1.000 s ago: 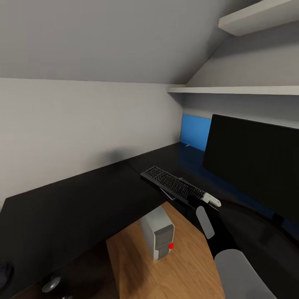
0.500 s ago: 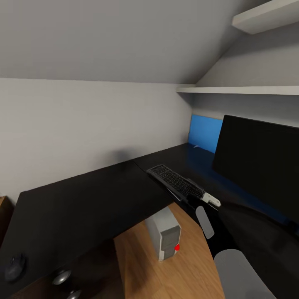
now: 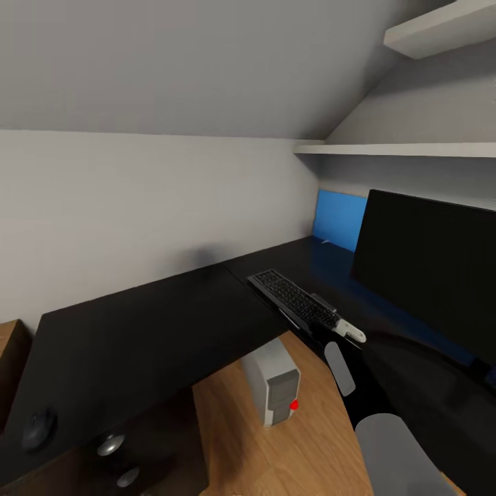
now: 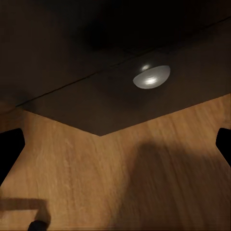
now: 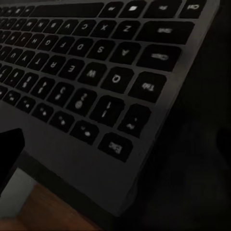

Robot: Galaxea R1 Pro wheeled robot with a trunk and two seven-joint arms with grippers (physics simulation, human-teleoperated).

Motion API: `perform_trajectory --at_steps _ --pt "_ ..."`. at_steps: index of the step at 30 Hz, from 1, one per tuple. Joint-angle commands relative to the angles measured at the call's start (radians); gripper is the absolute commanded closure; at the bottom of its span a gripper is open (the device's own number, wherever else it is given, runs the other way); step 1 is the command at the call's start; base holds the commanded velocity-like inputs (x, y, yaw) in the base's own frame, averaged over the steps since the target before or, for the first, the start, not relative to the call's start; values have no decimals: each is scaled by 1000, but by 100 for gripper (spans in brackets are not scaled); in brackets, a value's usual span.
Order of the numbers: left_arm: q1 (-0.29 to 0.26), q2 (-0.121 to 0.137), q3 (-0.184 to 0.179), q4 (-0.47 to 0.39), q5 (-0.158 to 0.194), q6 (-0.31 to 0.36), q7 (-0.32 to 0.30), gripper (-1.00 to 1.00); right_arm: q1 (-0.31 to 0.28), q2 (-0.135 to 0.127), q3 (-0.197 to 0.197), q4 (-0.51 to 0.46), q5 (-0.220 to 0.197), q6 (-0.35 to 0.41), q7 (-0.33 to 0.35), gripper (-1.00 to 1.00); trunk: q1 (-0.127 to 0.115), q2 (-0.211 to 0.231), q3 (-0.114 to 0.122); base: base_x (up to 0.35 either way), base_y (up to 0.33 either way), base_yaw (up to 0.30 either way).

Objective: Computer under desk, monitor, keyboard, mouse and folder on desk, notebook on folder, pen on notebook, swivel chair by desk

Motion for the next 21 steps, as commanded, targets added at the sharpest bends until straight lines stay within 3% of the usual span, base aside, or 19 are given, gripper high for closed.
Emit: perform_trajectory --at_steps 1,6,16,21 --pt "-1 1 -8 0 11 -6 6 -100 0 1 -1 -2 -7 3 -5 -100 0 -1 -1 -50 0 0" --pt "-1 1 -9 4 10 -5 6 -100 -1 2 0 -2 -7 3 -6 -100 0 -1 -1 -22 0 53" --pt "-1 -3 -16 59 6 -9 5 -100 -1 3 0 -2 -7 3 -5 -100 0 -1 -1 -2 0 201" --pt "-1 -10 -19 63 4 -51 3 -100 0 2 0 -2 -7 3 -6 -100 -8 13 5 0 0 30"
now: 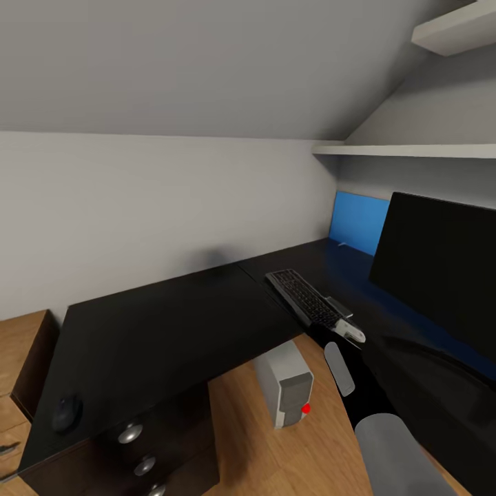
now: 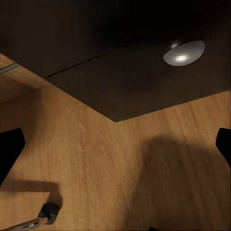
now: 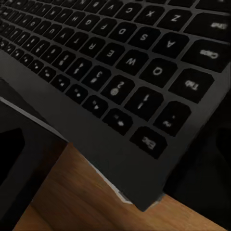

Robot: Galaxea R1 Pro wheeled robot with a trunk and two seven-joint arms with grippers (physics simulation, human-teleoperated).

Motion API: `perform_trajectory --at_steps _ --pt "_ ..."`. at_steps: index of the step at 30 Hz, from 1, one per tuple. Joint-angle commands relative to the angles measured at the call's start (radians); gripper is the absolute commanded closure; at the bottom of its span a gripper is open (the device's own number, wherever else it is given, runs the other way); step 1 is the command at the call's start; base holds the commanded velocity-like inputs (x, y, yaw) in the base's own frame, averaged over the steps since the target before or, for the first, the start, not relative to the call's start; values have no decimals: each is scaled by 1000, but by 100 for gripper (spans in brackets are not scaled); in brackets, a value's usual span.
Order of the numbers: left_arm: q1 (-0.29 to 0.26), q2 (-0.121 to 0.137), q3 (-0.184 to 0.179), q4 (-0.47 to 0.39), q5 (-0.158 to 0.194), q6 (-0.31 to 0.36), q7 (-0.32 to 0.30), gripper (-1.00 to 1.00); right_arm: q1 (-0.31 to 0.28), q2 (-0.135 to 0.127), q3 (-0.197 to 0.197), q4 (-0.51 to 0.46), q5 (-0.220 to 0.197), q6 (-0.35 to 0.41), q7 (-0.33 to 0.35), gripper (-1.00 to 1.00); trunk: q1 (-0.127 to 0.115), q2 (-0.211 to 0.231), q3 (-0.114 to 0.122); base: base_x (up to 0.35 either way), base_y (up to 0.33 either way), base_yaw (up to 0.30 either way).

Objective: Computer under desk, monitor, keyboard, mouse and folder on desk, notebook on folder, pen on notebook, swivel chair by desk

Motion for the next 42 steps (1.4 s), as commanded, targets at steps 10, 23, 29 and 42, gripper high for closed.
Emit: perform_trajectory --at_steps 10,23,29,42 --pt "-1 -1 -8 2 11 -33 5 -100 -1 1 -2 -2 -8 3 -4 -100 -39 70 30 0 0 1" --pt "-1 -2 -8 2 12 -33 5 -100 0 1 0 -2 -8 2 -4 -100 -88 161 71 0 0 0" --pt "-1 -2 -8 2 12 -33 5 -100 0 1 0 -2 -8 2 -4 -100 -111 203 90 0 0 0" --pt "-1 -2 -8 2 12 -33 5 -100 -1 1 0 -2 -7 2 -3 -100 -161 294 131 0 0 0"
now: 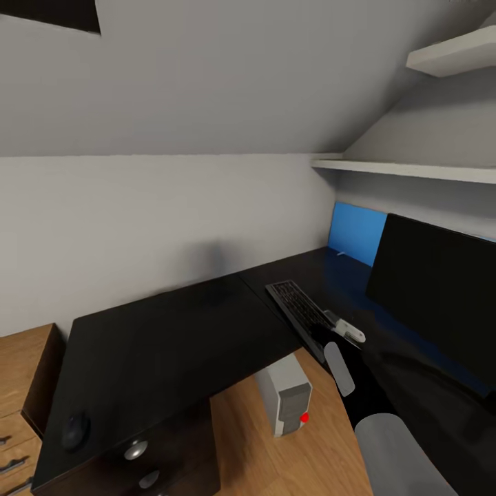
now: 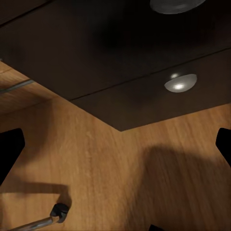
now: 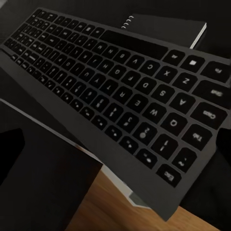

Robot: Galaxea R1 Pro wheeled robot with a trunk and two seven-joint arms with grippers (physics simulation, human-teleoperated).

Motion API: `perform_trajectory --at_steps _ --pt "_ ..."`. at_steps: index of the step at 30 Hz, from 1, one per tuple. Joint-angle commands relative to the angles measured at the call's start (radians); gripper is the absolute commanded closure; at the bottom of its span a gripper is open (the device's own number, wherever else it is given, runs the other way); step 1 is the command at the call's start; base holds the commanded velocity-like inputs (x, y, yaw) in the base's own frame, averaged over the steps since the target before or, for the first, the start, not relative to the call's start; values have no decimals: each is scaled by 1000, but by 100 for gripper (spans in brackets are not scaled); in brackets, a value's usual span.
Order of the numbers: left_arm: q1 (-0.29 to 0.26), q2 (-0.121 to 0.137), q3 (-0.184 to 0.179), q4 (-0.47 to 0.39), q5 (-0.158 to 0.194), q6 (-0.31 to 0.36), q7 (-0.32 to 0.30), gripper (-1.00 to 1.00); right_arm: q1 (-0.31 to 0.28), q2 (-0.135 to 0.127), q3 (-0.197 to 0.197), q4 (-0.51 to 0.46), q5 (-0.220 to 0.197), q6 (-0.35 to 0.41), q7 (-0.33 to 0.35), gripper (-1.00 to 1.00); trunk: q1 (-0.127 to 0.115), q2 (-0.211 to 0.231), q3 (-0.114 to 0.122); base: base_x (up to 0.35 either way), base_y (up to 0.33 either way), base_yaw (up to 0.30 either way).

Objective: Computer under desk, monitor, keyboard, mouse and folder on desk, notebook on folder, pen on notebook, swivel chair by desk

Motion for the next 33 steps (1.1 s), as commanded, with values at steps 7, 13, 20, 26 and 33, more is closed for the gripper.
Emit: perform_trajectory --at_steps 7,13,20,26,33 --pt "-1 1 -8 14 11 -4 4 -100 0 1 0 -3 0 2 -4 -100 -27 49 21 0 0 0" --pt "-1 1 -8 31 12 -2 -12 -100 0 0 21 -19 8 2 -4 -100 -50 91 40 0 0 0" --pt "-1 1 -7 35 13 -3 -33 -100 2 -1 46 -76 9 2 -8 -100 -58 105 46 0 0 0" --pt "-1 0 -6 35 10 -15 -38 -100 25 -1 65 -136 13 4 -10 -100 -58 105 46 0 0 0" --pt "-1 1 -6 35 10 -20 -39 -100 65 -4 161 -226 55 4 -12 -100 -58 105 46 0 0 0"
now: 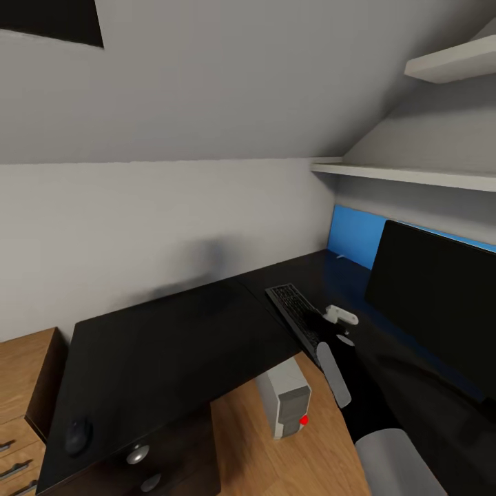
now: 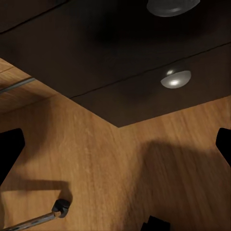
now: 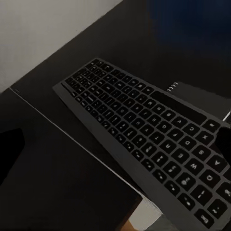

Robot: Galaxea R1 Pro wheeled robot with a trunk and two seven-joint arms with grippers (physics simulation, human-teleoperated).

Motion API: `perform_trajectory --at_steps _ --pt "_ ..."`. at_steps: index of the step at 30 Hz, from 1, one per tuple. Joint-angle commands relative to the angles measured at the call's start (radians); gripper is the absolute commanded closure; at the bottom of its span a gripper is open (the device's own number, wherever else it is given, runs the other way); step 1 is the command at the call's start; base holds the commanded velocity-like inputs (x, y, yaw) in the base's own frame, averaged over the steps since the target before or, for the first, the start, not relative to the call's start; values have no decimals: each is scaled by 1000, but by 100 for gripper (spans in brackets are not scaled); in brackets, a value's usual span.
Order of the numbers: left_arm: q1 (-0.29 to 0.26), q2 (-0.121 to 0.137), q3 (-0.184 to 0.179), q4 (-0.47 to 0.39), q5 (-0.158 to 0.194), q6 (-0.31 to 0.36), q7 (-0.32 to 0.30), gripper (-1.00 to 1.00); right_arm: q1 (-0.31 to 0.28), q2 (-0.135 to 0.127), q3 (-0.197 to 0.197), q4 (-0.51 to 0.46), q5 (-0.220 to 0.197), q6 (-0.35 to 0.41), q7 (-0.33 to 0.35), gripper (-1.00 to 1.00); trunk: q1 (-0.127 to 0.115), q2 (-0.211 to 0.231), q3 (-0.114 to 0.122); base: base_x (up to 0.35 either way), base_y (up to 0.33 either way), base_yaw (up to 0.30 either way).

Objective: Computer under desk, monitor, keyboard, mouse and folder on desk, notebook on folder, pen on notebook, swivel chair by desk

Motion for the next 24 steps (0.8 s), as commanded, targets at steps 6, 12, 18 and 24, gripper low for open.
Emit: perform_trajectory --at_steps 6,12,18,24 --pt "-1 1 -8 0 11 -7 5 -100 34 -1 45 -48 35 7 -8 -100 0 -1 -1 0 0 0" --pt "-1 1 -8 0 11 -8 5 -100 41 -1 54 -57 44 8 -8 -100 0 -1 -1 0 0 0" --pt "-1 1 -8 0 12 -7 5 -100 43 -2 55 -60 47 9 -7 -100 0 -1 -1 0 0 0" --pt "-1 1 -8 0 12 -5 4 -100 45 -2 55 -61 45 10 -6 -100 0 -1 -1 0 0 0"
